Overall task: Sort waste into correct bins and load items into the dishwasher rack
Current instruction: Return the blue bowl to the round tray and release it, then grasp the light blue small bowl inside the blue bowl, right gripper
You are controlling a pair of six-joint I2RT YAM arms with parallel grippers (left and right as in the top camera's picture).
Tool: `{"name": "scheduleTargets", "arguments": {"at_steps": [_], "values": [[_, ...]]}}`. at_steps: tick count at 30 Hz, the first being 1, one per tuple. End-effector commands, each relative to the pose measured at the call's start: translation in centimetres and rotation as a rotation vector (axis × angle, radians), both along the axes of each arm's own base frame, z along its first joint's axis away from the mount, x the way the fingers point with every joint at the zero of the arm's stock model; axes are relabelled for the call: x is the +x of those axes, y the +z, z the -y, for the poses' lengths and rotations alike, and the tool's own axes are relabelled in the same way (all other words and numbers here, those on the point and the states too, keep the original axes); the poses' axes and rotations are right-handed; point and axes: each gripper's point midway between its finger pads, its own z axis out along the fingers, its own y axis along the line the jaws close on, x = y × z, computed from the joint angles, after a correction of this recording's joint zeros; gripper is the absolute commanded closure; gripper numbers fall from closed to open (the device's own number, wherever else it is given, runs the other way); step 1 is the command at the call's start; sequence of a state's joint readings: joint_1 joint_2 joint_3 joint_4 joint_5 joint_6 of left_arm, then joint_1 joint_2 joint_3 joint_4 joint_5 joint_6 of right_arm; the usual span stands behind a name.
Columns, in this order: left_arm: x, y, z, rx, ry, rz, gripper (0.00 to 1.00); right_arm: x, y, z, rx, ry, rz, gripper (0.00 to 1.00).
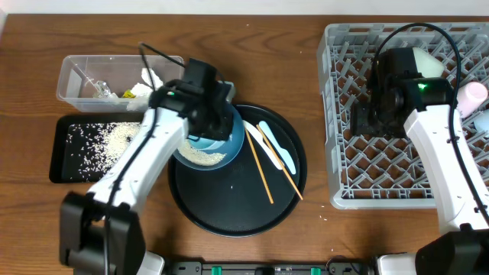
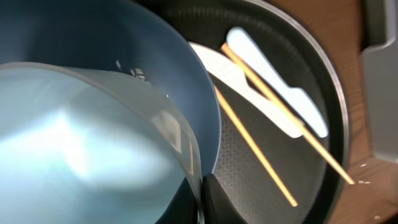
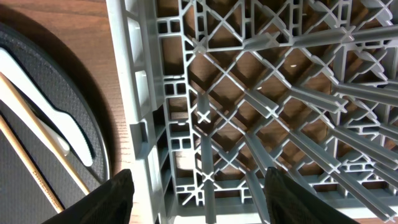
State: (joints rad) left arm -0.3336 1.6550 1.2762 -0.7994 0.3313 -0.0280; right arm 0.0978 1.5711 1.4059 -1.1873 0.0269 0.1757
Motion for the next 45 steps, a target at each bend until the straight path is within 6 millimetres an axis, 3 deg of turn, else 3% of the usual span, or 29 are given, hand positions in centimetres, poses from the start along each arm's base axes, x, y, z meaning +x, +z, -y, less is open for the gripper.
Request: {"name": "scheduleTargets", "arguments": {"at_steps": [1,7,10,12,13,19,22,27,32,38,41,45], "values": [[0.2,-1.8,-0.2,0.059,0.009,-0.021,0.94,-0.1,0.0,0.1,-0.008,-0.009,-0.002,0.36],[0.4,-2.7,-0.3,0.075,0.011,-0.036,0.93,-0.1,0.0,0.1,-0.008,-0.009,-0.001,0.35],[0.5,-2.6,-0.3,0.073,0.011,-0.029,0.83,-0.1,0.0,0.1,-0.008,-0.009,-0.001,0.33],[0.6,-2.5,-0.3,0.071,0.011,-0.025,0.66,-0.1,0.0,0.1,-0.008,-0.009,-0.001,0.32],[0.6,-2.3,-0.3,0.070,0.012,-0.022,0.65,-0.1,0.0,0.1,-0.008,-0.007,-0.001,0.31],[-0.1,1.4,-0.9,0.056,0.023,0.017,0.59,0.5,0.3,-0.5,0.003,0.080,0.024,0.24],[-0.4,3.9,-2.9,0.073,0.073,0.070,0.57,1.6,1.6,-3.0,0.102,0.210,0.090,0.23],[-1.0,7.0,-10.2,0.189,0.301,0.133,0.42,4.0,5.9,-8.7,0.271,0.426,0.275,0.20],[-2.5,7.5,-16.6,0.190,0.562,0.066,0.36,4.4,7.3,-15.3,0.321,0.621,0.376,0.16],[-4.0,6.4,-22.5,0.153,0.922,-0.042,0.25,2.6,4.4,-24.0,0.327,0.902,0.371,0.17],[-4.4,6.1,-23.4,0.126,0.979,-0.067,0.23,2.3,1.6,-27.1,0.302,0.963,0.341,0.18],[-4.6,5.9,-23.7,0.127,0.990,-0.072,0.22,2.4,-2.3,-29.6,0.252,1.002,0.307,0.21]]}}
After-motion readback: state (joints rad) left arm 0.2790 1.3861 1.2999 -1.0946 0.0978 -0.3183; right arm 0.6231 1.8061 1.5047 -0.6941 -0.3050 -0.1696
